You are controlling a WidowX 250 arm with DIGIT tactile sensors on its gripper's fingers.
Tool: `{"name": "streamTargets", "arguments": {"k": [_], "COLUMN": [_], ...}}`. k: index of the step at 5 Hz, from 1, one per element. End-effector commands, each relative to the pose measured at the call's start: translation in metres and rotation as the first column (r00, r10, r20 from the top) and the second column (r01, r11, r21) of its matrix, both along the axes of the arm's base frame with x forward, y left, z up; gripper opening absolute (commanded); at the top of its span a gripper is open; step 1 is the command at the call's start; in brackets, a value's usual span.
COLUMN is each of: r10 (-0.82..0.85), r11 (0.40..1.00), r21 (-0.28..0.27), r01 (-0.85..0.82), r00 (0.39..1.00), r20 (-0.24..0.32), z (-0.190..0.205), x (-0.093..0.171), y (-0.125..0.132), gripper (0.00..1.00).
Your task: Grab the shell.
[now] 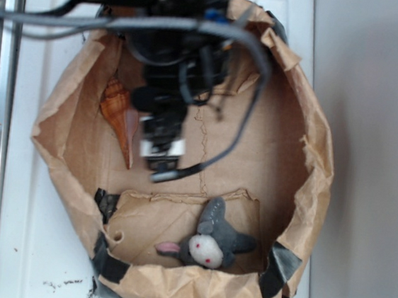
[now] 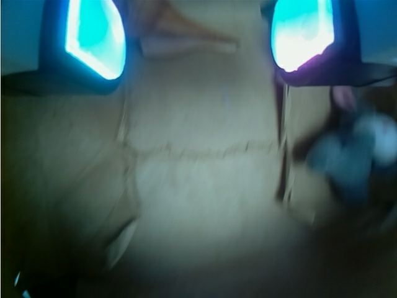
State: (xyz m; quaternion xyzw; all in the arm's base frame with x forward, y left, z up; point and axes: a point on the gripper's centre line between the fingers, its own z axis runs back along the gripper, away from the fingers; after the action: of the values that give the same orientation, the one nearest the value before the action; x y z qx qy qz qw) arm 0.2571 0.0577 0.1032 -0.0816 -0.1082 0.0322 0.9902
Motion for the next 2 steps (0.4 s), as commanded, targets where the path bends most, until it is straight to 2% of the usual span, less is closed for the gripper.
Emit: {"name": "streamTargets", "arguments": {"k": [1, 2], "r10": [-0.141, -0.151], "r11": [0.986, 0.988], "r21": [0.1, 0.055], "r01": [0.133, 0.148], "r00": [0.987, 0.986], "r20": [0.081, 0.065], "z": [-0.0105, -0.0152], "x": [-0.0034, 0.0032], "y": [0.0289, 0.0334], "gripper": [1.0, 1.0]}}
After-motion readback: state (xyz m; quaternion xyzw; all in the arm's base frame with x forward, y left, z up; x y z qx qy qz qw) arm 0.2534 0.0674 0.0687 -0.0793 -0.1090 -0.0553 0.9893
